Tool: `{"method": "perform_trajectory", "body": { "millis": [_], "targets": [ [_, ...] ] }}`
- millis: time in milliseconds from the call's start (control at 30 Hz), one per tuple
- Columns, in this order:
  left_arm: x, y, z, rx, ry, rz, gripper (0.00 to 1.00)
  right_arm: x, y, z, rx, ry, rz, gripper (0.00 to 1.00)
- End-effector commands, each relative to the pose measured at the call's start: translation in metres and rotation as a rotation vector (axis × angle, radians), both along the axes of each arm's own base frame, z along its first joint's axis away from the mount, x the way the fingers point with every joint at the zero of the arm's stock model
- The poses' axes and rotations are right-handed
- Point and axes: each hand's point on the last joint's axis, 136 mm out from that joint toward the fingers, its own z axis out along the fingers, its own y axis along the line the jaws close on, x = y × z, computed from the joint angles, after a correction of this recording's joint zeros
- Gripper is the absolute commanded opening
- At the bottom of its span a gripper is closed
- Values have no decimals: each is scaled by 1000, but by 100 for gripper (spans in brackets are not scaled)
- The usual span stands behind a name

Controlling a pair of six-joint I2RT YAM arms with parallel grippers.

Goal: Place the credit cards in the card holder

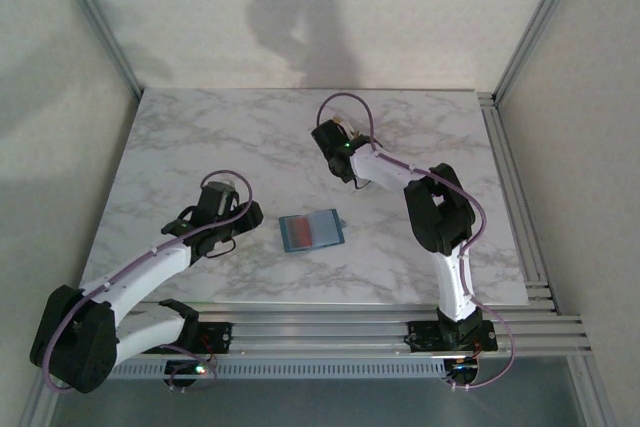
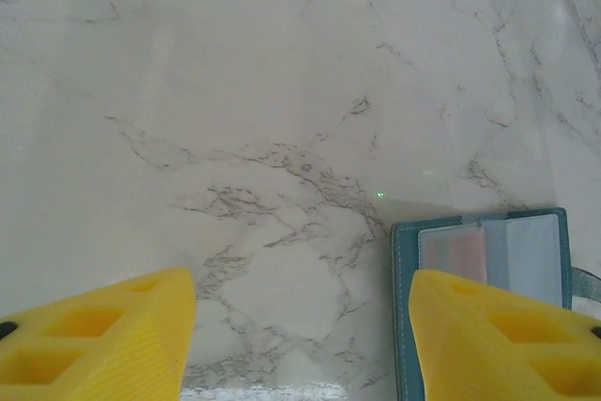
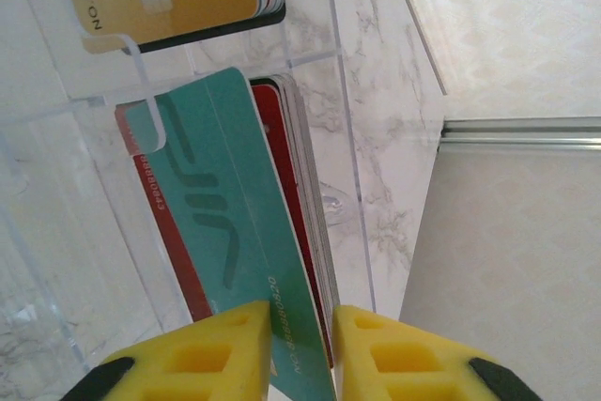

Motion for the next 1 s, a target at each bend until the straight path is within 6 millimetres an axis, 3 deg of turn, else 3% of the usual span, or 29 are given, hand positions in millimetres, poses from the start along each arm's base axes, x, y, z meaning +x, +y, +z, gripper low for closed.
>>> {"method": "perform_trajectory", "body": {
  "millis": [0, 333, 567, 800, 967],
  "targets": [
    [1, 7, 1, 21, -8, 20, 61, -6, 0, 17, 10, -49, -10, 18],
    [0, 5, -1, 10, -4, 9, 61, -22, 6, 5, 106, 49, -3, 1],
    [2, -6, 8, -36, -8, -23, 61, -40, 13, 10, 239, 121, -19, 0],
    [-1, -35, 25, -168, -14, -137, 62, -69, 25, 42, 497, 166, -19, 0],
    [-10, -60, 23, -282, 25, -243, 60, -111, 45, 46, 804, 330, -1, 0]
  ]
}}
